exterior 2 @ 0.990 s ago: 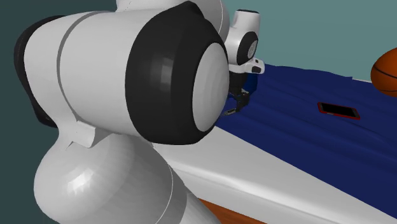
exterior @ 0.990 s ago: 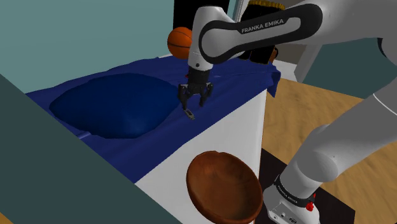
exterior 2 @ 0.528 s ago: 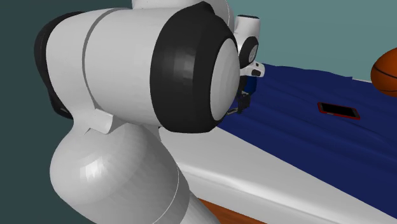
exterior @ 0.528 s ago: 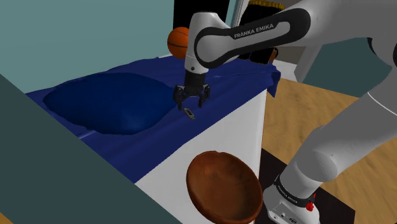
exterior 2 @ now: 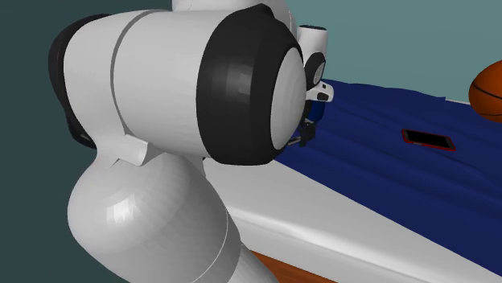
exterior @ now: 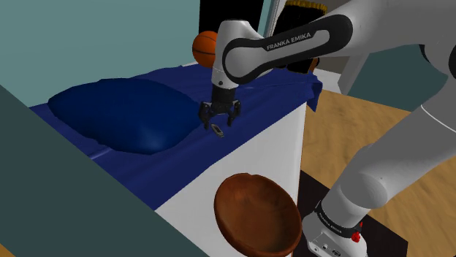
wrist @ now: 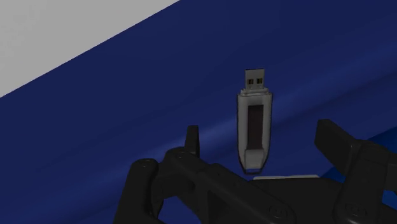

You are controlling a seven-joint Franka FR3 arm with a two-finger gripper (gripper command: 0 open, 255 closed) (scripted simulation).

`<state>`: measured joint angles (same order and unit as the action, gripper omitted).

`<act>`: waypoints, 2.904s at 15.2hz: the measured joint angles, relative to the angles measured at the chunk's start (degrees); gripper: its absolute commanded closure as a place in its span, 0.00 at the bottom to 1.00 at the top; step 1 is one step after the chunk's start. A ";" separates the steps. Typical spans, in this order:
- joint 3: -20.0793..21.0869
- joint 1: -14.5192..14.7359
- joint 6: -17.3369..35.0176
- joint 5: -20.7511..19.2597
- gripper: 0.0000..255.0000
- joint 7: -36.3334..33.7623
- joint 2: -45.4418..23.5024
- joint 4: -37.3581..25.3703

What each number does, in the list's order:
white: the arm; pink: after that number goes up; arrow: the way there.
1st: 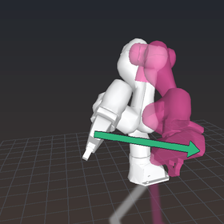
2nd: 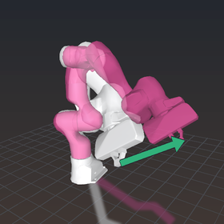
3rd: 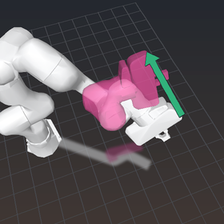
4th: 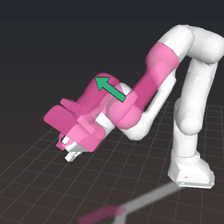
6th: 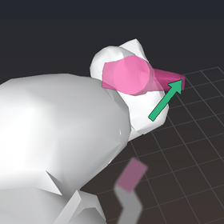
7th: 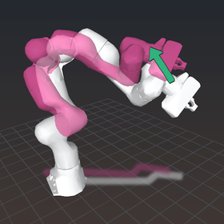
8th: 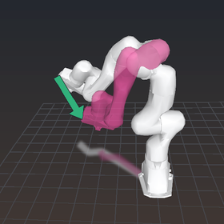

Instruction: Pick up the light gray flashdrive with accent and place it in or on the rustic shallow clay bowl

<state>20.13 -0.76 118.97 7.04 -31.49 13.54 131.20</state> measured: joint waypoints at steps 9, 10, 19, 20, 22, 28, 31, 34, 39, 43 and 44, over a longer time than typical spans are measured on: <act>-0.11 -0.06 -0.07 -0.04 1.00 0.06 0.13 -0.04; -0.11 -0.06 -0.06 -0.03 1.00 0.06 0.13 -0.03; 1.89 -0.75 -4.74 2.96 0.00 -15.58 3.99 -0.27; 2.03 -0.76 -3.97 2.98 0.00 -15.81 3.74 0.28; 2.22 -0.73 -2.45 3.05 0.00 -15.98 3.39 1.48; 2.57 -0.66 -0.50 3.06 0.00 -16.22 2.70 2.73; 2.58 -0.66 -0.47 3.05 1.00 -16.23 2.69 2.75; 2.40 -0.77 -0.97 2.91 1.00 -16.24 3.05 2.65; 2.30 -0.81 -0.76 2.88 1.00 -16.19 3.22 2.64; 2.29 -0.67 -1.59 2.97 1.00 -16.27 3.27 2.01; 2.28 -0.62 -2.18 3.02 1.00 -16.27 3.37 1.60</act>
<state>22.41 -1.38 116.79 10.05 -47.76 16.91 132.79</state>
